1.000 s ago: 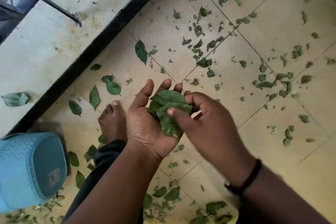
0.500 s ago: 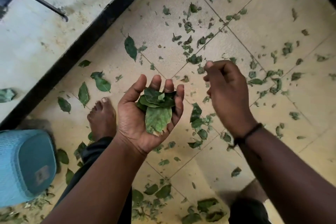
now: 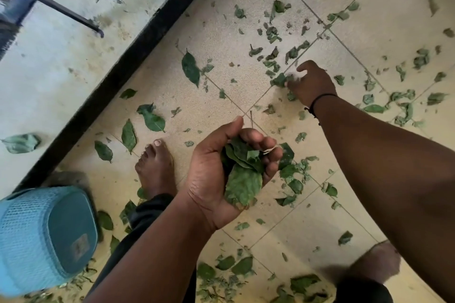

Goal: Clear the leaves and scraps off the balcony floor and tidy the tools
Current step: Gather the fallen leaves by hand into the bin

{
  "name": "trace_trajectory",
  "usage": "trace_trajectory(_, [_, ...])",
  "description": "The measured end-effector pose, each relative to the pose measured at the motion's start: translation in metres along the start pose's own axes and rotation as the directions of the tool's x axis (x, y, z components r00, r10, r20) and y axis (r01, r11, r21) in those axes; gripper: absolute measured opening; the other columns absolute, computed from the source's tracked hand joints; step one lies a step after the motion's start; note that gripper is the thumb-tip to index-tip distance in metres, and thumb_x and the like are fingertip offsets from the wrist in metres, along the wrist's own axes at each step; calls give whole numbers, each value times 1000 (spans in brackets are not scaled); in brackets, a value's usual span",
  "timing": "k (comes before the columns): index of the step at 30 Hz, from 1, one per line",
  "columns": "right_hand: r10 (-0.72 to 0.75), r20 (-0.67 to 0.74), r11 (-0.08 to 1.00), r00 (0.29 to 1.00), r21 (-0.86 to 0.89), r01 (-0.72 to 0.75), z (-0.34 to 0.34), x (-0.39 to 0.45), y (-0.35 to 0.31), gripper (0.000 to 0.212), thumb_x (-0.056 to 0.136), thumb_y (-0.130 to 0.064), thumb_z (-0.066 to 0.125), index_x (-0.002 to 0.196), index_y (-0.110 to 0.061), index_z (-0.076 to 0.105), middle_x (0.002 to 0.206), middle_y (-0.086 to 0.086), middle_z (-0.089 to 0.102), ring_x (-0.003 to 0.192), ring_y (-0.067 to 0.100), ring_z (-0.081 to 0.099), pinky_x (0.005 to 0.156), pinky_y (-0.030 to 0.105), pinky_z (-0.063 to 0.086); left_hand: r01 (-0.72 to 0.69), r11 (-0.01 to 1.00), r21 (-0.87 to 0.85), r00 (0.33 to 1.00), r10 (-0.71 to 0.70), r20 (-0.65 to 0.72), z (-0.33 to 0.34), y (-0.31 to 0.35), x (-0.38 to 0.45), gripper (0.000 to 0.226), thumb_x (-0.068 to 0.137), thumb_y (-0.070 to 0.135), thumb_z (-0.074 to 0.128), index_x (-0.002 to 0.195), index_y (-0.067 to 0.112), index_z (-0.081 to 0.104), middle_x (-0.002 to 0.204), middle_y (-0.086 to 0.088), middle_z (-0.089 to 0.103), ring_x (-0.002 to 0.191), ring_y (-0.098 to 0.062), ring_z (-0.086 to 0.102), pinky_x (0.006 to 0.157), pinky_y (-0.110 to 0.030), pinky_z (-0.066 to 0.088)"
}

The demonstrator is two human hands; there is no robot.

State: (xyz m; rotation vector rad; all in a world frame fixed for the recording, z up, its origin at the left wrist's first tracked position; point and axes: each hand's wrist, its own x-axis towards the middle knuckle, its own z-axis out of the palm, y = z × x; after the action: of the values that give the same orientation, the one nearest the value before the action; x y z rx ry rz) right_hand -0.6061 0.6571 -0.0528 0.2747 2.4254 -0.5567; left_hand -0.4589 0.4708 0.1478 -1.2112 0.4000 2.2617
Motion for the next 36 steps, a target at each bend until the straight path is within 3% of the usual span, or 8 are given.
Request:
trace_trajectory(6, [-286, 119, 822, 951, -480, 307, 21, 7, -11, 45, 93, -30, 53, 138, -24, 46, 122, 16, 54, 111, 38, 53, 86, 42, 45, 11, 997, 75, 1000, -11, -4, -3, 6, 0, 32, 81, 37, 63, 64, 11, 68, 80, -9, 65, 80, -23, 63, 68, -28, 52])
trace_trajectory(12, [-349, 125, 726, 929, -591, 352, 40, -22, 14, 25, 94, -15, 46, 114, -11, 60, 110, 14, 61, 101, 36, 56, 80, 39, 44, 8, 998, 67, 997, -3, -79, -1, 3, 3, 33, 80, 38, 58, 63, 11, 68, 81, -8, 65, 78, -23, 63, 70, -28, 50])
trace_trajectory(14, [-314, 120, 800, 942, -501, 331, 43, -38, 25, 23, 94, -16, 48, 110, -13, 64, 108, 11, 64, 98, 33, 59, 78, 37, 47, 9, 999, 48, 994, -3, -106, -2, 0, 4, 32, 78, 38, 59, 63, 11, 69, 82, -8, 67, 79, -24, 64, 74, -30, 49])
trace_trajectory(17, [-185, -10, 983, 983, 12, 186, 37, -70, 28, 14, 92, -18, 58, 102, -17, 67, 100, 1, 67, 94, 23, 61, 77, 30, 47, -13, 1000, -7, 992, 12, -125, -4, -2, 5, 31, 77, 38, 61, 66, 11, 70, 86, -8, 68, 83, -25, 64, 81, -33, 49])
trace_trajectory(24, [-62, -149, 604, 987, 782, 156, -45, -191, -42, 17, 85, -8, 70, 81, -24, 65, 70, -10, 61, 63, 8, 53, 61, 22, 46, -53, 986, -156, 990, 32, -135, -14, -7, 1, 31, 80, 40, 61, 74, 11, 72, 92, -8, 67, 83, -25, 66, 86, -33, 48])
trace_trajectory(29, [-337, -158, 688, 928, 632, 357, -54, -264, -71, 16, 85, -8, 70, 88, -22, 64, 83, -12, 65, 72, 5, 59, 63, 16, 46, -76, 942, -326, 993, 44, -105, -17, -15, -3, 33, 87, 41, 59, 78, 11, 70, 94, -10, 66, 91, -26, 63, 110, -41, 38])
trace_trajectory(33, [-529, -161, 758, 833, 352, 550, -35, -284, -74, 13, 85, -23, 60, 97, -26, 64, 98, -16, 57, 97, 5, 55, 83, 25, 46, -96, 909, -406, 993, 62, -98, -18, -17, -10, 33, 87, 41, 61, 73, 12, 67, 90, -10, 66, 86, -27, 64, 100, -38, 45])
trace_trajectory(36, [-534, -169, 742, 828, 376, 555, -38, -292, -81, 19, 86, -26, 55, 98, -21, 68, 103, -13, 58, 104, 6, 55, 83, 20, 45, -113, 887, -448, 993, 81, -92, -22, -16, -18, 31, 87, 37, 60, 68, 12, 62, 86, -9, 65, 82, -25, 62, 97, -34, 43])
